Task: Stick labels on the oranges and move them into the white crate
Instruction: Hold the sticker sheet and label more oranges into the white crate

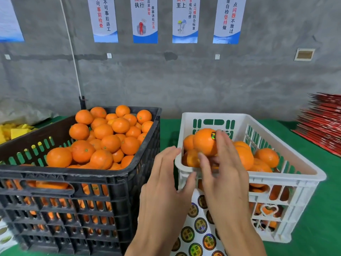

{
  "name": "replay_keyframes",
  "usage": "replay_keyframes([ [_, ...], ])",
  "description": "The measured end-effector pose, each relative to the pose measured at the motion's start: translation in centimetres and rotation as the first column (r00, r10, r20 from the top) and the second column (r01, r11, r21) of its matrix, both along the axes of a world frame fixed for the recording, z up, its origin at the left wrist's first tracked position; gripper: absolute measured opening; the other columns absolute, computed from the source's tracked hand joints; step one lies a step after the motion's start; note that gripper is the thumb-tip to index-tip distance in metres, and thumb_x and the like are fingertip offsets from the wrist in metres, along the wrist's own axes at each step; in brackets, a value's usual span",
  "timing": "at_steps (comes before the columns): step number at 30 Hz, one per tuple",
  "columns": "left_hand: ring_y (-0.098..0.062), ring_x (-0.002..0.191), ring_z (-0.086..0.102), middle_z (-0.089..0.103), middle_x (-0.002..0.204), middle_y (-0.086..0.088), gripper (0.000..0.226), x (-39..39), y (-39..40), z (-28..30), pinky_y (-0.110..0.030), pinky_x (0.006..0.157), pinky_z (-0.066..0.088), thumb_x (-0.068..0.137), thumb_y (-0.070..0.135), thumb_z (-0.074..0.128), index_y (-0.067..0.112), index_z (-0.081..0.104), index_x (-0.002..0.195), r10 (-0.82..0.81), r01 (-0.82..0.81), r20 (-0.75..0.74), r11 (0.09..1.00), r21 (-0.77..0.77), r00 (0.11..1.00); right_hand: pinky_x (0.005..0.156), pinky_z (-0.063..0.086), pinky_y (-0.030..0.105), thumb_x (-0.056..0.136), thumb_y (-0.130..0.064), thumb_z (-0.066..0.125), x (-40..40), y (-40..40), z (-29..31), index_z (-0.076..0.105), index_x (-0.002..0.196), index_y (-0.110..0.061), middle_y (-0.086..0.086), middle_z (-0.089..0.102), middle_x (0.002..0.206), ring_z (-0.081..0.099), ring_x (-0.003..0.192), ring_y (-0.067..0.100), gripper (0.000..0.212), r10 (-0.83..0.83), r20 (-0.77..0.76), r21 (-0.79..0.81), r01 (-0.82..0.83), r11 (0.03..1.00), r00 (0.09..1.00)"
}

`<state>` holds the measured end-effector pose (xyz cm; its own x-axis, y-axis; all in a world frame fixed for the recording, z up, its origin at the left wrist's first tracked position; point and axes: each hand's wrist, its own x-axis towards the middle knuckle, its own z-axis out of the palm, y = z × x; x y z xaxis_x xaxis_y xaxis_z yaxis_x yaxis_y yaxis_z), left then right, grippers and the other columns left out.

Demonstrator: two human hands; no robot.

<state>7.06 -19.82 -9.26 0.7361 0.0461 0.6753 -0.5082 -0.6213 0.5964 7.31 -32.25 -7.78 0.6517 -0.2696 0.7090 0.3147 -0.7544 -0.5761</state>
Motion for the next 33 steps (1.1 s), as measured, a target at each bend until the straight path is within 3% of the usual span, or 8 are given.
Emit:
replay_keyframes([
  [5,-0.001,0.066,0.052,0.061,0.093,0.026,0.019,0.0,0.4,0.3,-0.024,0.054,0.040,0.091,0.060,0.058,0.042,0.059,0.096,0.048,-0.047,0.066,0.999,-0.016,0.997,0.100,0.050,0.029,0.104,-0.027,0.047,0.7,-0.3,-0.8,0.042,0.156,-0.017,-0.003,0.014,0.171,0.056,0.132,0.021,0.053,-0.043,0.018,-0.015,0.043,0.999,0.999],
  [10,-0.022,0.043,0.035,0.030,0.043,0.002,0.063,-1.2,2.1,2.5,-0.024,0.040,0.020,0.103,0.057,0.048,0.024,0.032,0.053,0.124,-0.136,0.196,0.990,0.046,0.973,0.111,0.037,0.013,0.103,-0.022,0.056,0.1,0.7,0.0,0.063,0.140,-0.019,-0.012,0.050,0.151,0.047,0.138,0.003,0.037,0.180,0.094,0.021,-0.183,0.983,0.979],
  [14,-0.021,0.038,0.035,0.033,0.042,0.002,0.062,-2.3,4.8,4.5,-0.037,0.038,0.030,0.103,0.048,0.055,0.018,0.042,0.050,0.216,-0.211,0.319,0.976,-0.052,0.923,0.098,0.050,0.016,0.103,-0.026,0.060,-0.3,3.2,2.9,0.069,0.129,-0.027,-0.023,0.064,0.128,0.057,0.124,-0.004,0.027,0.378,0.168,0.068,-0.393,0.917,0.911],
  [18,-0.022,0.040,0.034,0.032,0.044,0.005,0.054,-1.9,8.8,6.0,-0.035,0.039,0.029,0.102,0.044,0.057,0.023,0.045,0.054,0.412,-0.390,0.365,0.911,-0.134,0.835,0.089,0.041,0.004,0.099,-0.029,0.066,2.8,7.7,6.6,0.067,0.128,-0.033,-0.021,0.065,0.123,0.055,0.111,-0.009,0.030,0.525,-0.119,-0.023,-0.531,0.847,0.843],
  [21,-0.022,0.042,0.039,0.036,0.045,0.005,0.054,-0.6,11.9,5.7,-0.032,0.041,0.030,0.101,0.051,0.055,0.023,0.045,0.056,0.561,-0.510,0.260,0.826,-0.242,0.786,0.089,0.040,0.015,0.095,-0.028,0.069,6.7,11.7,8.2,0.071,0.127,-0.026,-0.008,0.067,0.129,0.057,0.116,0.007,0.032,0.514,-0.298,-0.197,-0.579,0.791,0.804],
  [26,-0.024,0.058,0.043,0.037,0.052,0.009,0.051,1.5,14.8,4.5,-0.040,0.065,0.037,0.099,0.050,0.057,0.028,0.038,0.058,0.551,-0.482,0.175,0.816,-0.319,0.816,0.082,0.040,0.028,0.092,-0.027,0.069,14.3,19.1,8.5,0.065,0.130,-0.019,0.011,0.063,0.132,0.057,0.120,0.028,0.039,0.303,-0.621,-0.431,-0.638,0.638,0.723],
  [30,-0.024,0.058,0.042,0.039,0.054,0.007,0.046,3.0,15.7,3.5,-0.033,0.079,0.034,0.097,0.036,0.066,0.018,0.048,0.058,0.539,-0.439,0.239,0.821,-0.365,0.808,0.086,0.051,0.040,0.092,-0.031,0.066,18.6,22.4,7.8,0.054,0.083,-0.027,0.003,0.055,0.095,0.055,0.097,0.026,0.016,0.070,-0.755,-0.545,-0.684,0.484,0.652],
  [33,-0.025,0.057,0.042,0.040,0.054,0.005,0.047,3.5,15.8,3.0,-0.028,0.083,0.034,0.098,0.037,0.065,0.017,0.048,0.059,0.520,-0.408,0.229,0.821,-0.400,0.823,0.096,0.053,0.045,0.092,-0.032,0.065,20.6,23.0,7.8,0.064,0.107,-0.024,-0.002,0.053,0.100,0.055,0.099,0.023,0.017,-0.016,-0.769,-0.598,-0.710,0.371,0.639],
])
